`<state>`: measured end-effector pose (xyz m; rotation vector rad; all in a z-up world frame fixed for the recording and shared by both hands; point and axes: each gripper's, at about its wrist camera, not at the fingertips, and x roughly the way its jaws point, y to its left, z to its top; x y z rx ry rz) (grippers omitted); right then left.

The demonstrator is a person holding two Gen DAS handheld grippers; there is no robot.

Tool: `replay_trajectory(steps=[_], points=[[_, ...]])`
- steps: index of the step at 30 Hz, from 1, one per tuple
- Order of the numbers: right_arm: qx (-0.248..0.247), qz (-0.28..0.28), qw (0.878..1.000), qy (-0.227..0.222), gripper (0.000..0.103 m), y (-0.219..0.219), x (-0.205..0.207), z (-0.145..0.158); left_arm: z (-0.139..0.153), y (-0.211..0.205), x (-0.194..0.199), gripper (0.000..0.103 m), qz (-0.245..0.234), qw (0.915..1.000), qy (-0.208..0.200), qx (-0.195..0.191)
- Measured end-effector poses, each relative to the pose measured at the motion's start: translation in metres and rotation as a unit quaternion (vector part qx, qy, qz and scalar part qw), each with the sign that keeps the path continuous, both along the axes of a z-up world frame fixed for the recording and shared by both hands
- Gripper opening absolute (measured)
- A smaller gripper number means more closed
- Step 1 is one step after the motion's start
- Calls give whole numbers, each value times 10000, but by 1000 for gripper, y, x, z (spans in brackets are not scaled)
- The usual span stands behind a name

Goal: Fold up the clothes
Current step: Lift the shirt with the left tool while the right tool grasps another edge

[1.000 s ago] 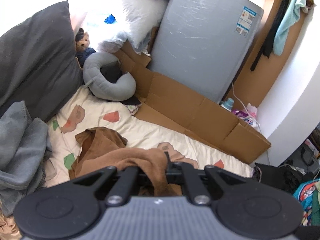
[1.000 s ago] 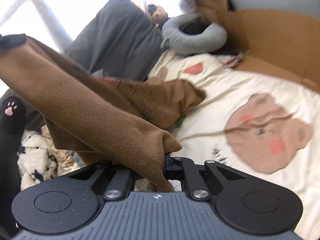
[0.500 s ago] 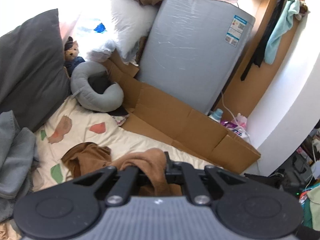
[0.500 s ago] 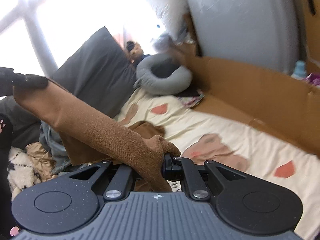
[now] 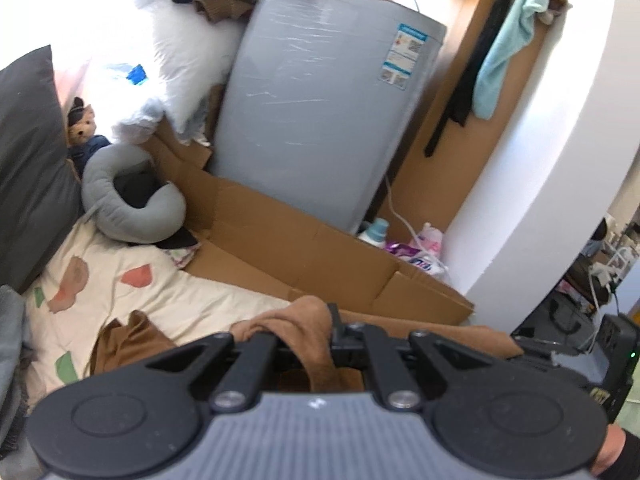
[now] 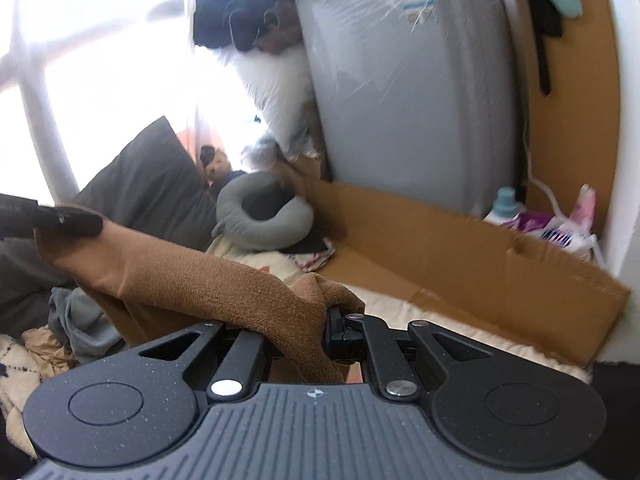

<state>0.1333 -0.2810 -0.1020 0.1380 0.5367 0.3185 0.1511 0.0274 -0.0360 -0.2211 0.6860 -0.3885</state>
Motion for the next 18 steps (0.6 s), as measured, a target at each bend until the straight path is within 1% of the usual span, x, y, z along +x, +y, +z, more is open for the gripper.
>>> replay_trajectory(steps=[6, 8, 11, 13, 15, 18], points=[[-105, -102, 9996, -252, 6, -16, -18, 35, 13, -10, -5, 4, -163, 9997, -83, -135], [-156, -116, 9996, -212, 6, -20, -24, 36, 15, -14, -6, 4, -247, 9995, -104, -171], [-232, -136, 9995, -151, 6, -27, -33, 37, 10, -22, -7, 4, -414, 9989, -35, -206], [-282, -150, 9994, -111, 6, -32, -39, 38, 1, -28, -6, 4, -511, 9985, 75, -205], [-333, -163, 9993, -67, 6, -36, -45, 39, -13, -33, -3, 4, -580, 9977, 267, -218], [-400, -189, 9988, 205, 6, -40, -49, 18, -39, -39, 4, 4, -658, 9956, 620, -233]])
